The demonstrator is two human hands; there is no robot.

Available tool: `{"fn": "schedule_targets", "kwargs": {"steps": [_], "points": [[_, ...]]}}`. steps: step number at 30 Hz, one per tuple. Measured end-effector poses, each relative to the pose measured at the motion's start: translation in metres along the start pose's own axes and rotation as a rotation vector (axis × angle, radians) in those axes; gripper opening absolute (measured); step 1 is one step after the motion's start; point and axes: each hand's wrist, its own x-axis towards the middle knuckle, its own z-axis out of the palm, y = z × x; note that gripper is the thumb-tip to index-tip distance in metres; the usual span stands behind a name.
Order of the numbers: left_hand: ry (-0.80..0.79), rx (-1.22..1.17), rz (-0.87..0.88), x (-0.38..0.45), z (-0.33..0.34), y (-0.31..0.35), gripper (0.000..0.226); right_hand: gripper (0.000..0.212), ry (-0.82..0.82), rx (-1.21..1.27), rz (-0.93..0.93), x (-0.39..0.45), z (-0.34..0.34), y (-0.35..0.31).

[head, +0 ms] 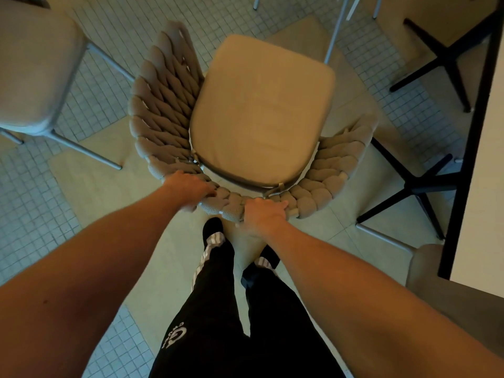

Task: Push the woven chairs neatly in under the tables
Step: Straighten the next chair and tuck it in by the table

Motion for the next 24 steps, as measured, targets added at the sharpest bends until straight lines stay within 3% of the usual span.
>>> {"fn": "schedule_targets", "kwargs": {"steps": [3, 5, 8, 12, 17, 24], "points": [[-0.099, -0.012, -0.02, 0.01, -0.008, 0.019, 0.067, 0.057, 0.022, -0.049, -0.151, -0.004, -0.001, 0.024], [-0.183, -0.041, -0.024, 0.02, -0.012, 0.035, 0.086, 0.053, 0.025, -0.17, -0.237, -0.004, -0.004, 0.042], [-0.209, -0.159, 0.004, 0.033, -0.018, 0.062, 0.096, 0.054, -0.025, -0.337, -0.277, -0.004, -0.014, 0.071], [-0.15, -0.295, 0.04, 0.045, -0.027, 0.105, 0.09, 0.061, -0.069, -0.545, -0.236, -0.002, -0.03, 0.106], [-0.005, -0.435, -0.033, 0.05, -0.035, 0.149, 0.075, 0.062, -0.061, -0.687, -0.162, 0.001, -0.055, 0.145], [0.13, -0.488, -0.004, 0.049, -0.032, 0.154, 0.053, 0.067, -0.04, -0.806, -0.171, 0.0, -0.066, 0.157]]}}
